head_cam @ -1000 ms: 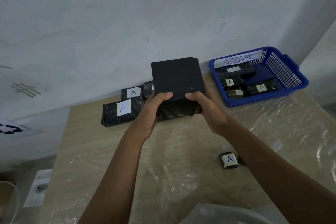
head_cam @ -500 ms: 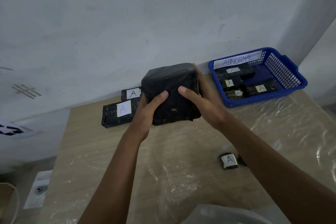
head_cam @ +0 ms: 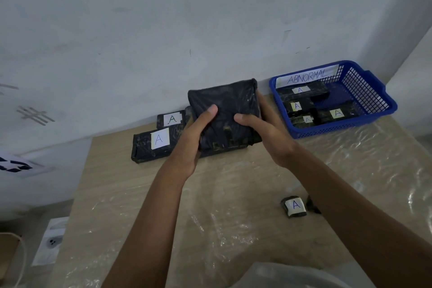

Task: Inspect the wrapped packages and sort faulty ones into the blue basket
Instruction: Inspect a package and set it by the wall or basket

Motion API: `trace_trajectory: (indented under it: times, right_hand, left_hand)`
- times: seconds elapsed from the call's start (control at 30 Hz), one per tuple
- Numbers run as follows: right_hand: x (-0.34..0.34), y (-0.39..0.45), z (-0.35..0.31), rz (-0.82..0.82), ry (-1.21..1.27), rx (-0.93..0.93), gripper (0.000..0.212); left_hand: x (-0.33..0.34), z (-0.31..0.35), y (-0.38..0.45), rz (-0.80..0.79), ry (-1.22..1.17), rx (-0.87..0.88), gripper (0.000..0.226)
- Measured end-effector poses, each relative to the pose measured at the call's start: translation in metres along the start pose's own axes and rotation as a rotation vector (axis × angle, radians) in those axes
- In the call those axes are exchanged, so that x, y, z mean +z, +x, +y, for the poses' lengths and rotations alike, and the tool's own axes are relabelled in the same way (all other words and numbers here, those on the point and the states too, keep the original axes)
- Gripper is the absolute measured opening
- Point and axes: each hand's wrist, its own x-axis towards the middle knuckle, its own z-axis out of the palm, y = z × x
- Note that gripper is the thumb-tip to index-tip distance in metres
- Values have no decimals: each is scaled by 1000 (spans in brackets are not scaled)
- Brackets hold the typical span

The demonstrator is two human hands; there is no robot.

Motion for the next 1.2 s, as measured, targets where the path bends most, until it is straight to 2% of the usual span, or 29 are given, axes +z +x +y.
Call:
trace_trajectory:
  times: [0.07, 0.13, 0.23, 0.3, 0.4, 0.47, 0.53, 0.6, 0.7, 0.73, 0.83, 0.9, 0.97, 1.03, 1.1, 1.2]
  right_hand:
    - [0, 3, -5, 42, 61, 5, 59]
    - [-1, 4, -7, 37, 67, 29, 53]
    - [0, 1, -5, -20, -2, 42, 59]
    - [1, -2, -5, 5, -10, 21, 64]
    - [2, -2, -2, 41, 13, -15, 58]
    - [1, -3, 0, 21, 7, -21, 57]
    - [-1, -7, 1, -37, 1, -8, 65]
    - [-3, -10, 1, -80, -8, -5, 74]
    - [0, -9, 4, 10, -27, -18, 75]
    - [0, -9, 7, 63, -106, -15, 83]
    - [-1, -8, 15, 174, -565, -25, 121]
    - [3, -9, 16, 175, -800, -59, 131]
    - [10, -11, 15, 143, -916, -80, 140]
    - [14, -13, 14, 105, -911, -101, 141]
    - [11, -14, 13, 87, -790, -130, 130]
    - [6, -12, 9, 167, -428, -136, 99]
  left_hand:
    - [-2, -5, 1, -17, 55, 7, 70]
    - [-1, -7, 3, 6, 61, 18, 71]
    - [0, -4, 4, 22, 19, -3, 54]
    - [1, -2, 2, 10, 8, -32, 49]
    - [2, -2, 0, -15, 10, -71, 51]
    - [3, -2, 0, 12, 3, -82, 39]
    - [3, 0, 0, 39, -15, -103, 25]
    - [3, 2, -1, 41, -21, -120, 22]
    - [3, 0, -1, 72, 35, -126, 38]
    - [3, 0, -1, 100, 71, -104, 53]
    - [5, 4, 1, 194, 127, -12, 120]
    - [9, 10, 6, 236, 178, -13, 140]
    - [14, 15, 11, 239, 210, -66, 142]
    - [16, 16, 14, 298, 223, -95, 142]
    - [12, 15, 16, 368, 229, -70, 138]
    - [3, 12, 18, 388, 210, -46, 121]
